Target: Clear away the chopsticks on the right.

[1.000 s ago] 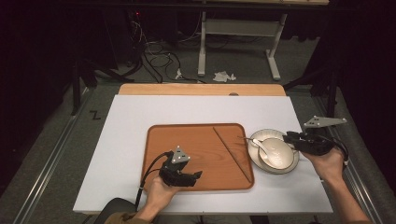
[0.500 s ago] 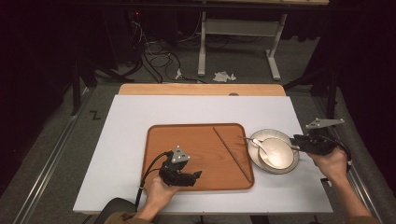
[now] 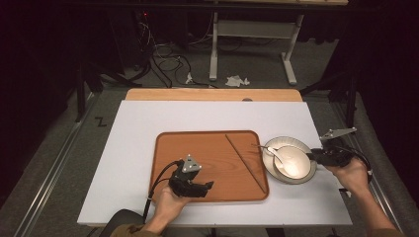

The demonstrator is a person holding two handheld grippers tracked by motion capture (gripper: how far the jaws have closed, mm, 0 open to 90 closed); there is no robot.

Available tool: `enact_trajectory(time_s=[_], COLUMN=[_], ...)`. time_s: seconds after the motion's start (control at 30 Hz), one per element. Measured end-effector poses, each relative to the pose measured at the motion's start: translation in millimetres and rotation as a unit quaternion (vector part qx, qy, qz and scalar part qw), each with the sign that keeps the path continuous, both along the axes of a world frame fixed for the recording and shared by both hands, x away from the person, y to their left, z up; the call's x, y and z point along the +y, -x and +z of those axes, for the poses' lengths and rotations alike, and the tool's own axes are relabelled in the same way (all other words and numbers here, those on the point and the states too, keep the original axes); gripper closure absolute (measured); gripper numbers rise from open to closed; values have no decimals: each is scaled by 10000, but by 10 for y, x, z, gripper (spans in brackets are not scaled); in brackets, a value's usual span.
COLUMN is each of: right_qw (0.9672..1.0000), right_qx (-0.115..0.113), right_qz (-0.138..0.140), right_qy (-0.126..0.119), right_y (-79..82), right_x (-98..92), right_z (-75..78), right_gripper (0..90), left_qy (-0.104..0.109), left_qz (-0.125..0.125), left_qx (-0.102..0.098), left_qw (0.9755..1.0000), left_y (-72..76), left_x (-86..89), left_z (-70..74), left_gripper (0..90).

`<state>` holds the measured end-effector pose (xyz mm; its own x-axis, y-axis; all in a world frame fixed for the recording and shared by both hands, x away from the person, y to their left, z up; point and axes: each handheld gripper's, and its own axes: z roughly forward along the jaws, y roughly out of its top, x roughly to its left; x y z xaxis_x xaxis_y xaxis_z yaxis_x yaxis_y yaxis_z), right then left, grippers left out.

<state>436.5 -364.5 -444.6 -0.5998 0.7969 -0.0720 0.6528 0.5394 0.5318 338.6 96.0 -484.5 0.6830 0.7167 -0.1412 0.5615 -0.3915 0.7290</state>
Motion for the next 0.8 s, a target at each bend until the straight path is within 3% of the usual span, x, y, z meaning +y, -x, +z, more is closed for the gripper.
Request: enact_trajectory(time_s=[0.37,0.8], right_qw=[9994,9994], right_qx=[248,276], right_qz=[100,24], right_qy=[242,185], right_y=[-75,-127], right_x=[71,59], right_z=[-78,-71], right_gripper=[674,770], left_qy=[-7,-31], left_qz=[2,-24], left_qx=[-16,-8], left_qw=[10000,10000], left_y=[4,4], left_x=[-13,-17], left_z=[-3,-4], left_gripper=[314,314])
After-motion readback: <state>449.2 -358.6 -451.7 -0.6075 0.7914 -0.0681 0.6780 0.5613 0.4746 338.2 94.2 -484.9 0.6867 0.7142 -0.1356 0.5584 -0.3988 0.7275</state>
